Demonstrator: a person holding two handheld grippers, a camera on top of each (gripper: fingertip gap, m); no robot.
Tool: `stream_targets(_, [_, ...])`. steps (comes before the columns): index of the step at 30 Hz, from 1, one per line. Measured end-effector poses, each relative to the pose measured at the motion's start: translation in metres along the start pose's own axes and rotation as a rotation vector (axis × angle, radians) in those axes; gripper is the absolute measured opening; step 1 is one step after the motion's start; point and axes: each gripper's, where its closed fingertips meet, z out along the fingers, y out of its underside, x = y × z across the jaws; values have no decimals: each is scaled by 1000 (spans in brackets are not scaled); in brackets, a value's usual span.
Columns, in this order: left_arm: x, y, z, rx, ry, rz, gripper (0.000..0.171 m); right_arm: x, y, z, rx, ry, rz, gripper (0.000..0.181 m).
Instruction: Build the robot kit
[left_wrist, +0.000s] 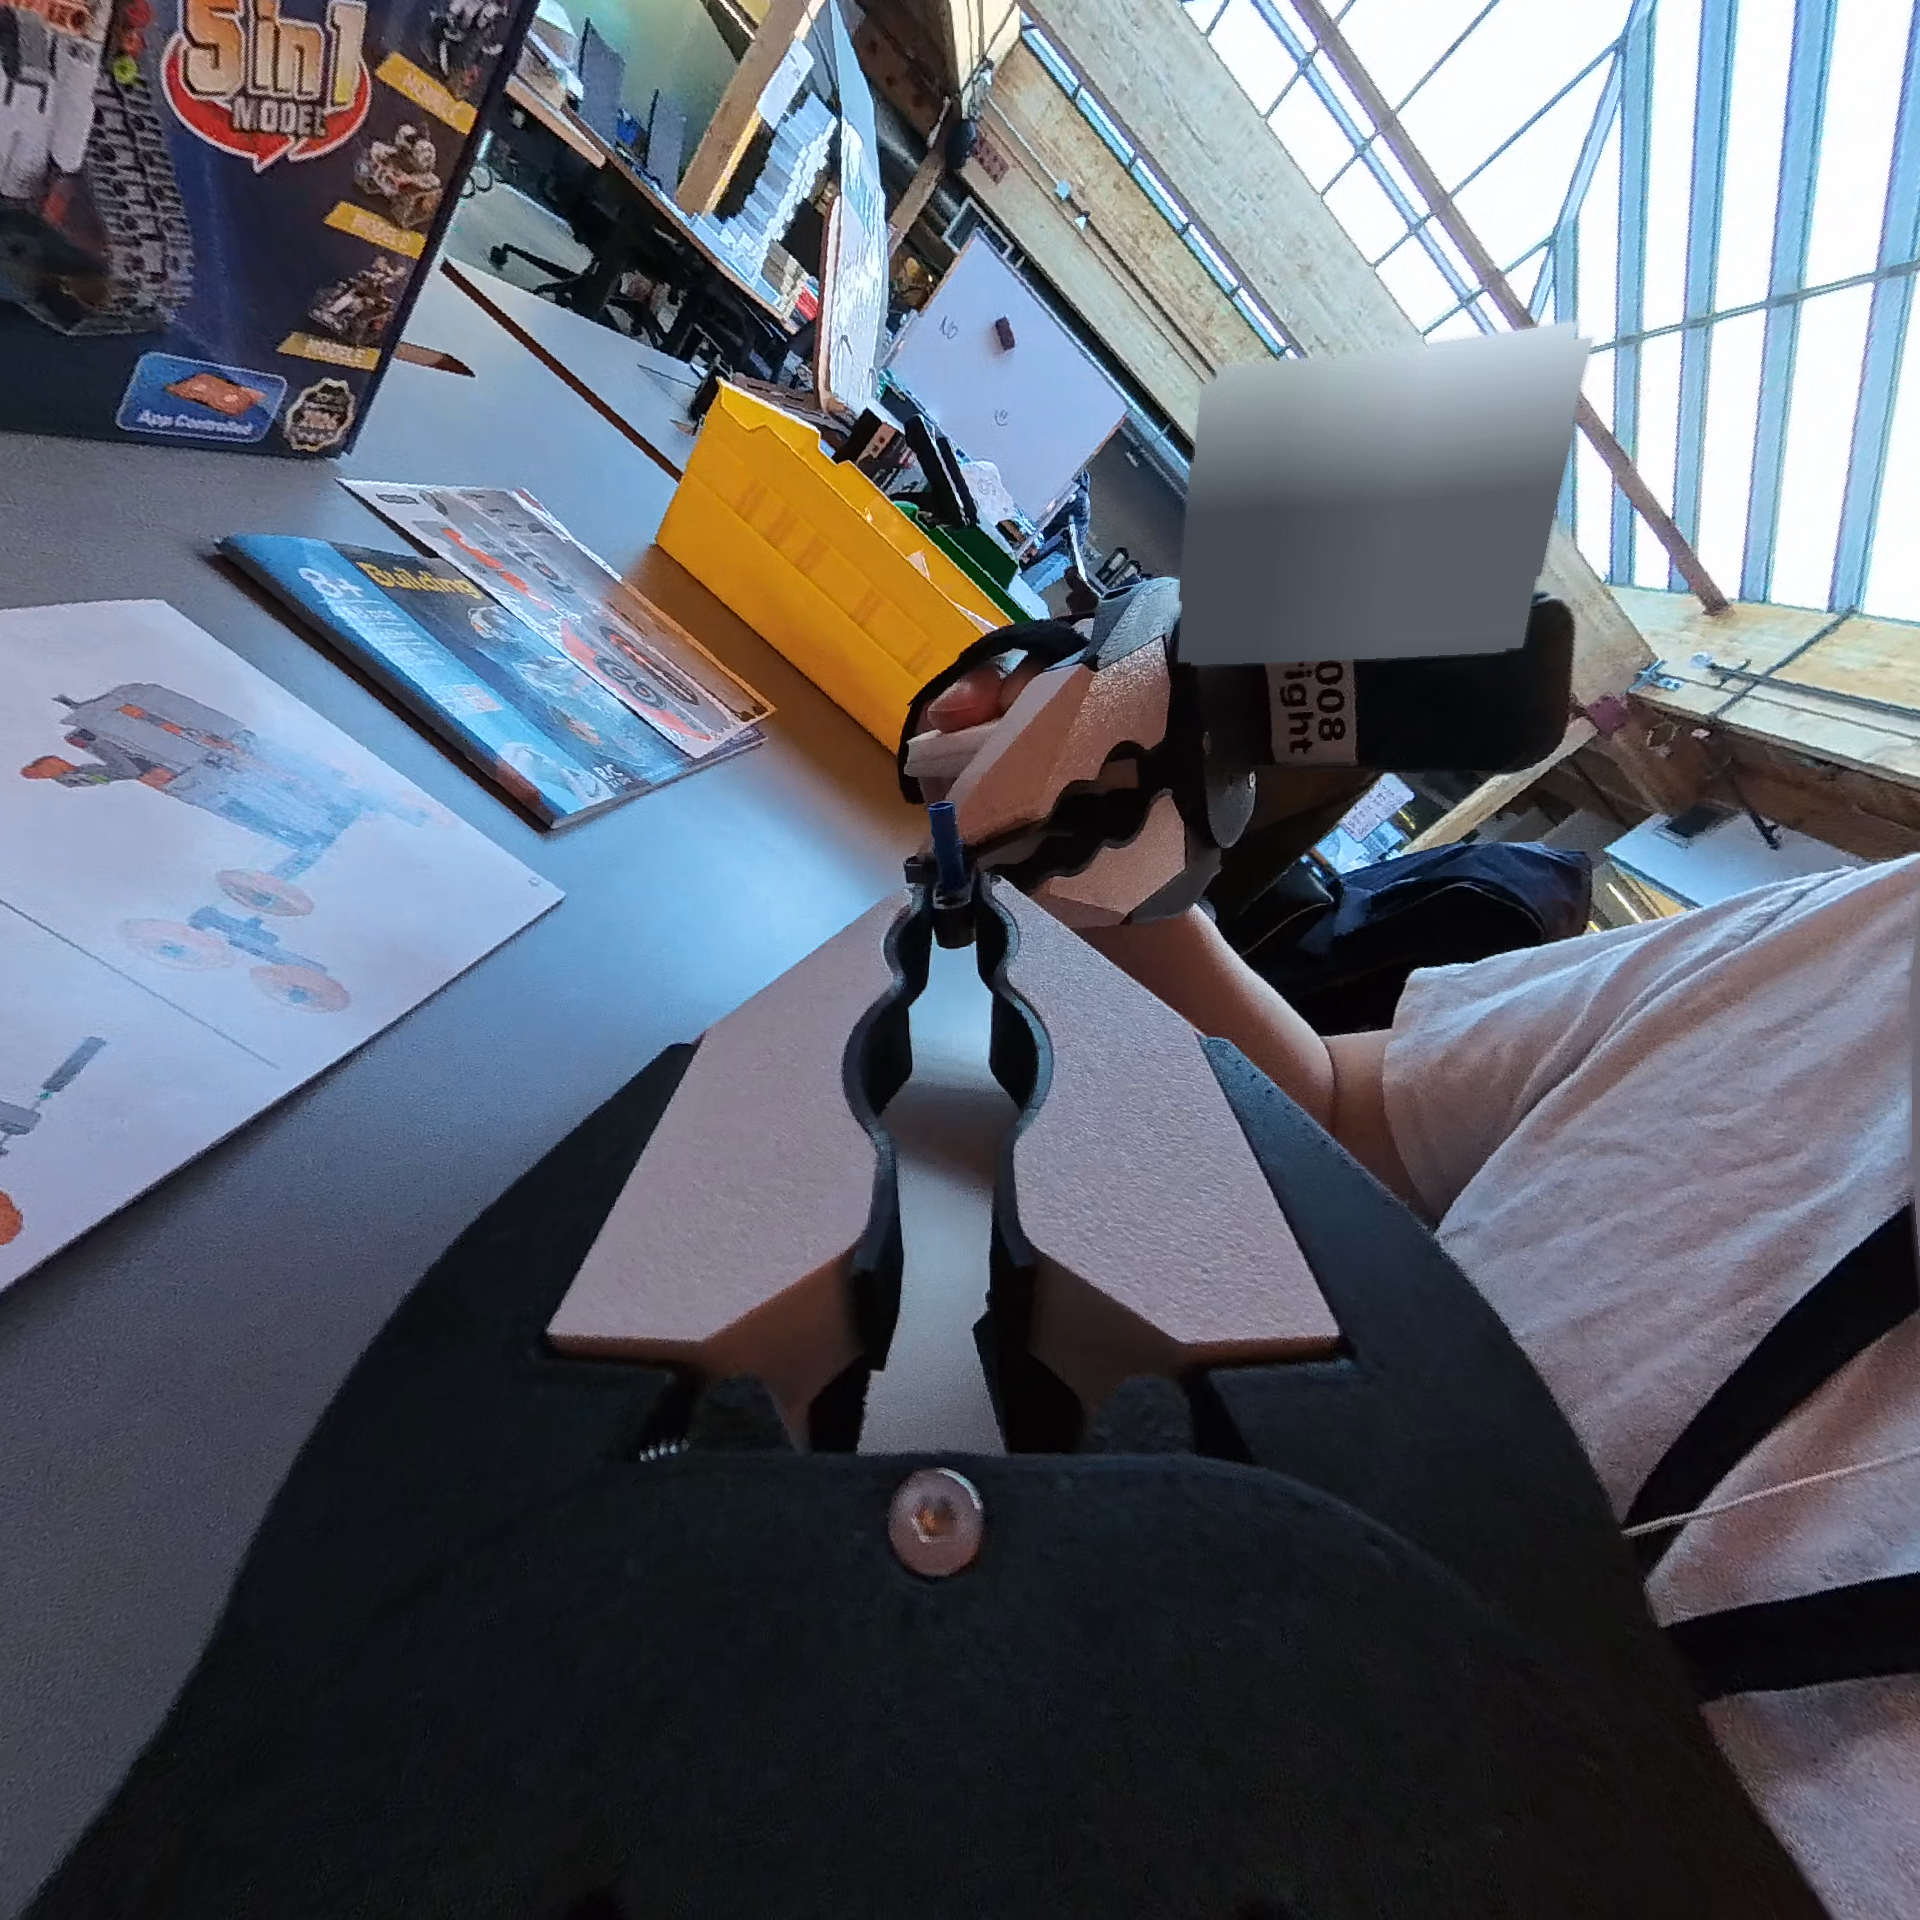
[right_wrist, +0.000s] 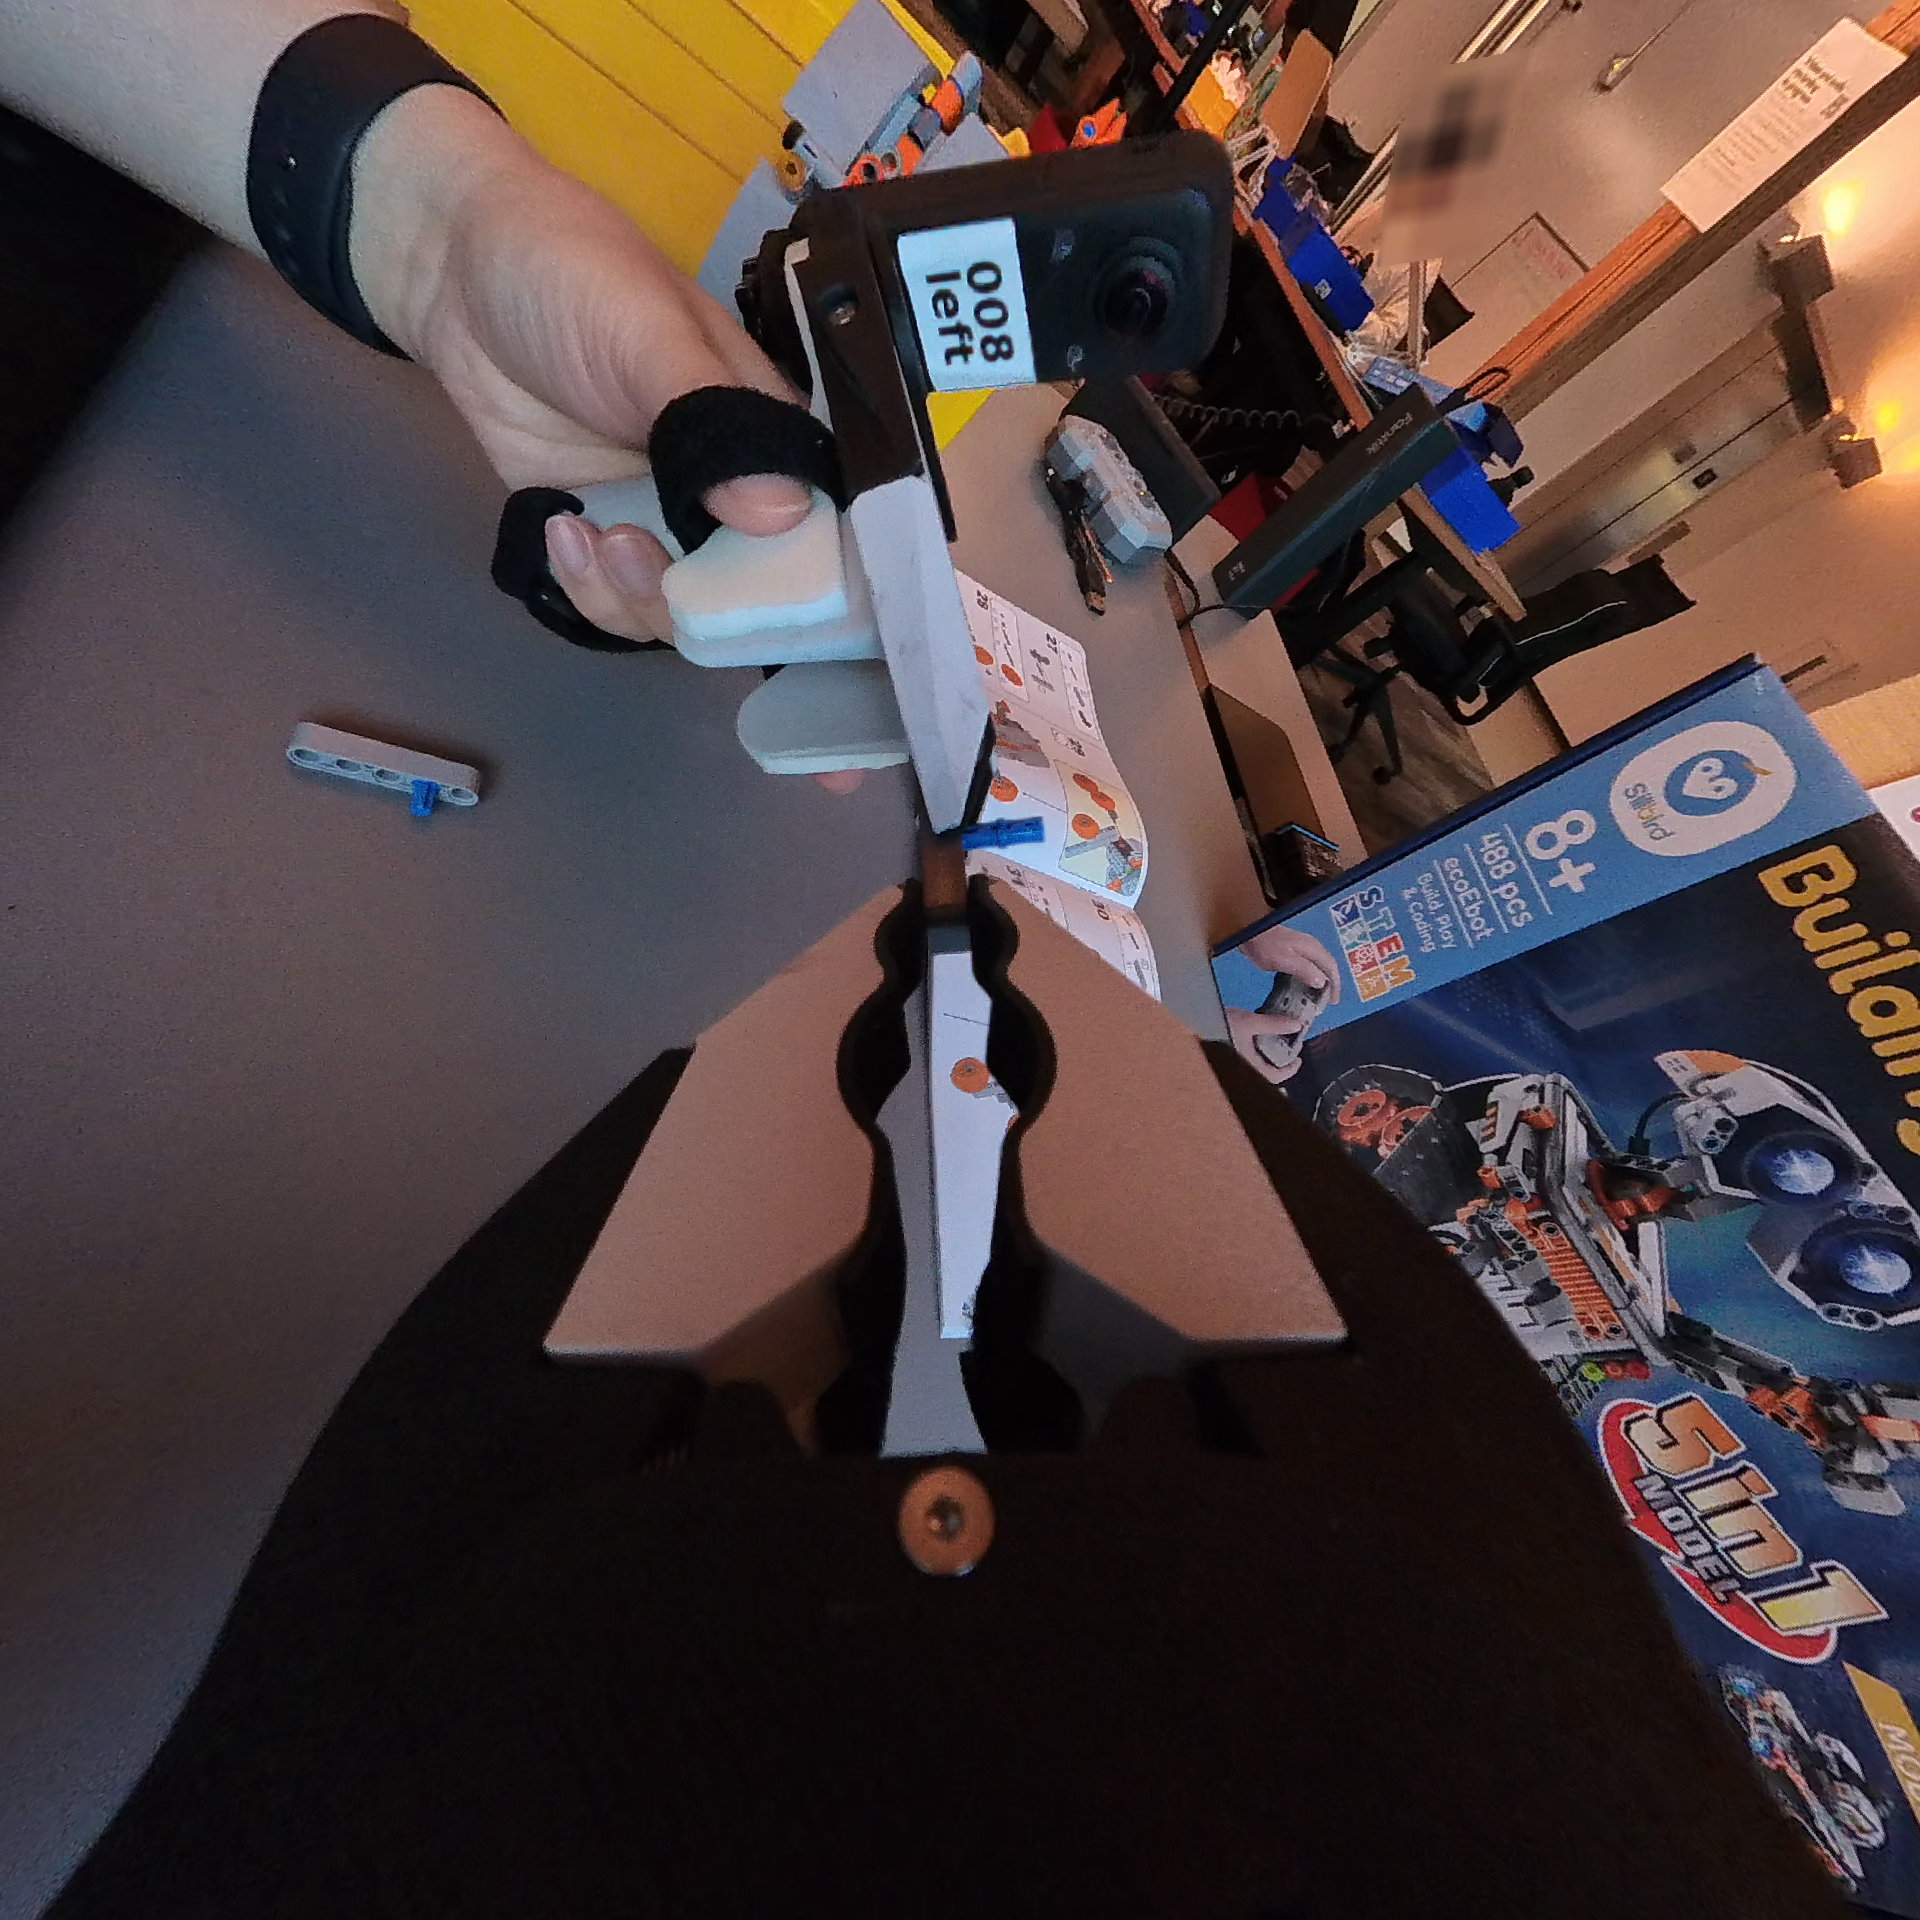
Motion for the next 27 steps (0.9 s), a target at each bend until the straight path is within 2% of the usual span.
stream_targets(7, [-1, 1, -1, -11, 19, -35, 6, 2, 0, 0, -1, 8, 3, 7])
stream_targets(12, [2, 2, -3, -27, 19, 0, 5, 0, -2, 1, 12, 4, 7, 8])
stream_targets(13, [3, 1, -3, -23, 25, 3, 5, 2, -3, 1, 23, 8, 22, 11])
stream_targets(16, [8, 1, -3, -20, 64, -33, 5, 8, 0, 3, 25, 34, 66, 41])
stream_targets(17, [9, 3, -3, -30, 76, -54, 5, 8, -1, 3, 34, 36, 65, 43])
stream_targets(27, [8, 15, -2, -117, 109, -185, 5, -7, -1, 6, -18, -37, 21, 27])
